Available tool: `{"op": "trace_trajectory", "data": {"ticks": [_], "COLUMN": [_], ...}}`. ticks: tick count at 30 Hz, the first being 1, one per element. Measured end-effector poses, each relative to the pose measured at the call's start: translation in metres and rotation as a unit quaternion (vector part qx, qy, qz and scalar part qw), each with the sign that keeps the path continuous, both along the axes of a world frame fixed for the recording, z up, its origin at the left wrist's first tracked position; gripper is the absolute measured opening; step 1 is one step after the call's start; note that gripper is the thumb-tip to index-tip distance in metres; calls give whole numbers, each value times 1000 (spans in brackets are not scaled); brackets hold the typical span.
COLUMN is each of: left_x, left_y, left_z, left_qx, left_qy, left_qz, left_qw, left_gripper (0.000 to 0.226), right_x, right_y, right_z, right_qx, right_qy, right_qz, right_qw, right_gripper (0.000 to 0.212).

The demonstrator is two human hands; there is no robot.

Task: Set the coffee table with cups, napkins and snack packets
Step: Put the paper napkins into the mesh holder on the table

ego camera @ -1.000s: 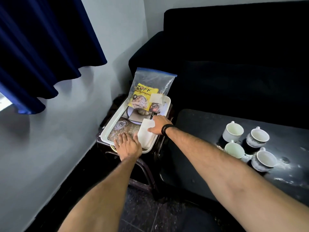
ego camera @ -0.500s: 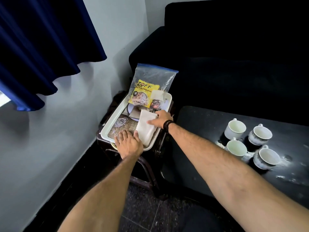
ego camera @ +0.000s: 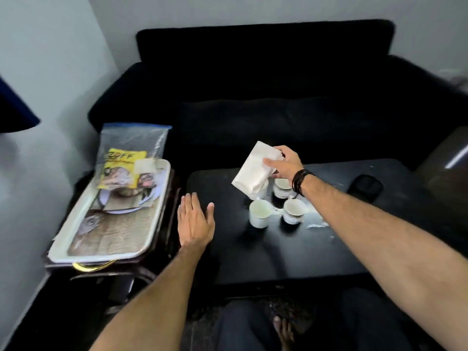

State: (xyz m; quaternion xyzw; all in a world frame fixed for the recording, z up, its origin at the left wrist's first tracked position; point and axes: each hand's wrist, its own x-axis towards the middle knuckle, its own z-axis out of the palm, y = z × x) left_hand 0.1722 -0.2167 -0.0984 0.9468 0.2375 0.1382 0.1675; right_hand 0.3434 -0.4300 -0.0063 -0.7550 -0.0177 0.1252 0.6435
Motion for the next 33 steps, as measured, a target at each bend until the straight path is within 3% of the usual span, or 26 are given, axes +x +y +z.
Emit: {"op": "trace_trajectory", "data": {"ticks": [5,9,16,23,29,33], "left_x": [24,18,9,25,49,53], "left_y": [-112,-176,-268,-309,-318,-316], "left_z": [-2,-13,-52,-91,-105,-111], "left_qx": [2,27,-8,-21,25,45], "left_qy": [-28,-69,24,75,81,91], "left_qz": [-177,-264,-368,-265,-238,-234], "left_qw": [984,962,929,961,968,967], "left_gripper": [56,38,36,72,64,62], "right_x": [-16,-39,-65,-56,-37,-32], "right_y": [-150,-208,-252,-256,-263,-270], "right_z": [-8,-35,-111,-157,-172,-174], "right_qx": [4,7,-25,-134,-293,-297], "right_qy": [5,44,105,27,-75,-111], "right_qz": [-143,-189,-208,-228,-216,-201], "right_qw": [990,981,972,964,928,927], "right_gripper": [37,33,32,39,23,11]}}
